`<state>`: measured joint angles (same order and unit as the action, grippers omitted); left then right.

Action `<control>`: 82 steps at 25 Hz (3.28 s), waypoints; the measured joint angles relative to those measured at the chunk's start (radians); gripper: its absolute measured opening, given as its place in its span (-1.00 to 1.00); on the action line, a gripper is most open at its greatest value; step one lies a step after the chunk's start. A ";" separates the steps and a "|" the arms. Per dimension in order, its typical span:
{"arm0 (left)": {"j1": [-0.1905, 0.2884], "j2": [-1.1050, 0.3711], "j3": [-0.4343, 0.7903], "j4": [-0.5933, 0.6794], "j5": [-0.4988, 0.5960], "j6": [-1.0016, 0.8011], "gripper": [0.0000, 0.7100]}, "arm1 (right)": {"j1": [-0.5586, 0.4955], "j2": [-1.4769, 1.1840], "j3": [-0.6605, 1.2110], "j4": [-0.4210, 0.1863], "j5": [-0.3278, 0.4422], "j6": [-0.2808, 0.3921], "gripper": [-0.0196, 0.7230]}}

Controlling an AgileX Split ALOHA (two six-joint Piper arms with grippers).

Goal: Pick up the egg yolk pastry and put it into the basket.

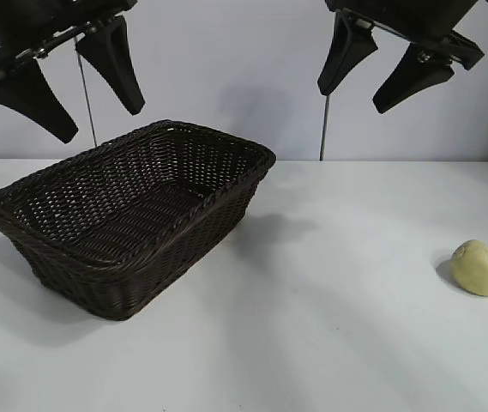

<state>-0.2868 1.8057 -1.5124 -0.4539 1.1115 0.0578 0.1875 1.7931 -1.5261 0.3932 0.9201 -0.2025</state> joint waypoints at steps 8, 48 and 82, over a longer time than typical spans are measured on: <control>0.000 0.000 0.000 0.000 -0.014 0.000 0.52 | 0.000 0.000 0.000 0.000 0.000 0.000 0.45; 0.000 -0.207 0.426 0.188 -0.188 -0.605 0.52 | 0.000 0.000 0.000 -0.027 0.001 0.000 0.45; 0.003 -0.162 0.460 0.254 -0.356 -0.885 0.52 | 0.000 0.000 0.000 -0.027 0.001 0.000 0.45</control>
<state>-0.2837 1.6435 -1.0526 -0.1998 0.7553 -0.8267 0.1875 1.7931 -1.5261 0.3662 0.9212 -0.2025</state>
